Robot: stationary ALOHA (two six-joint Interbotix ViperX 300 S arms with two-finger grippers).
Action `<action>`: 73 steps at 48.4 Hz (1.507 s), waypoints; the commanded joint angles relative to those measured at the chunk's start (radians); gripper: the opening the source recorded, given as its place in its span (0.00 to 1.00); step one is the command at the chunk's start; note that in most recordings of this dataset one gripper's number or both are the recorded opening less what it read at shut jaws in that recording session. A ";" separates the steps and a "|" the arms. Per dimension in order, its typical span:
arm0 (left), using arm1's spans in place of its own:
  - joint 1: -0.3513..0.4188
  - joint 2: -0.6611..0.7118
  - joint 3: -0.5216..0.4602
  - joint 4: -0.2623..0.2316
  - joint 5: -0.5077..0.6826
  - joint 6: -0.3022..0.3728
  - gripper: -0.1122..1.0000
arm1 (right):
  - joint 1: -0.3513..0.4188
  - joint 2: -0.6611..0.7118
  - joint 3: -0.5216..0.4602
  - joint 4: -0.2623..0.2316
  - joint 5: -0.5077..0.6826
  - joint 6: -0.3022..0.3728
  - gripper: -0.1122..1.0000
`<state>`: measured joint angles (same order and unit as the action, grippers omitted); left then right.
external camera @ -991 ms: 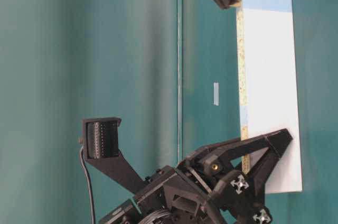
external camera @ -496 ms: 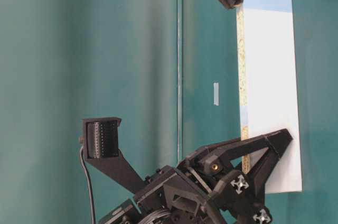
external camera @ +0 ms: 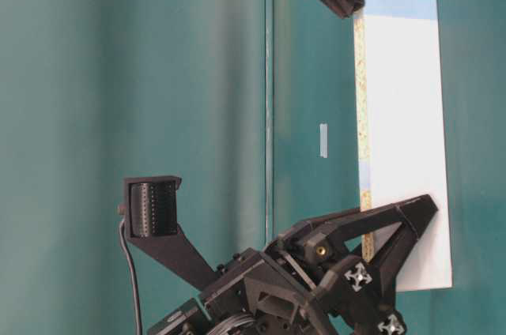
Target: Move the wooden board into place and insert the rod into its hole.
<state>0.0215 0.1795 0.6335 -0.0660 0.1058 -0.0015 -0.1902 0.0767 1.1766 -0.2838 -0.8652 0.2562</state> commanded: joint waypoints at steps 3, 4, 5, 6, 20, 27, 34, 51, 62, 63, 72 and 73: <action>-0.002 -0.029 -0.011 0.000 0.003 0.000 0.29 | -0.002 -0.023 0.006 0.002 0.031 0.003 0.20; -0.002 -0.031 -0.011 0.000 0.003 -0.002 0.29 | -0.002 -0.023 0.006 0.002 0.034 0.003 0.20; -0.002 -0.029 -0.009 0.000 0.003 -0.002 0.29 | -0.002 -0.025 0.006 0.002 0.038 0.003 0.20; -0.002 -0.029 -0.011 0.000 0.003 0.000 0.29 | -0.002 -0.023 0.006 0.002 0.043 0.005 0.20; -0.002 -0.031 -0.011 0.000 0.003 -0.002 0.29 | 0.005 -0.064 -0.003 0.003 0.106 0.020 0.71; -0.002 -0.031 -0.011 0.000 0.003 -0.002 0.29 | 0.006 -0.137 0.002 0.005 0.120 0.020 0.80; -0.002 -0.029 -0.012 0.000 0.003 -0.002 0.29 | 0.005 -0.235 0.000 0.003 0.173 0.020 0.80; -0.002 -0.029 -0.006 0.000 0.003 -0.002 0.29 | 0.005 -0.457 0.012 0.002 0.350 0.023 0.81; -0.002 -0.031 -0.005 0.000 0.003 0.003 0.61 | 0.005 -0.522 0.044 0.000 0.399 0.026 0.81; -0.002 -0.031 -0.005 0.000 0.005 0.005 0.66 | 0.005 -0.523 0.048 0.002 0.399 0.028 0.81; -0.002 -0.051 -0.006 0.003 0.003 0.011 0.82 | 0.009 -0.525 0.064 0.000 0.396 0.049 0.81; -0.002 -0.058 -0.005 0.003 0.003 0.011 0.82 | 0.011 -0.525 0.064 0.002 0.396 0.054 0.81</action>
<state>0.0215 0.1733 0.6381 -0.0660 0.1150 0.0000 -0.1841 -0.4403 1.2487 -0.2823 -0.4648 0.3022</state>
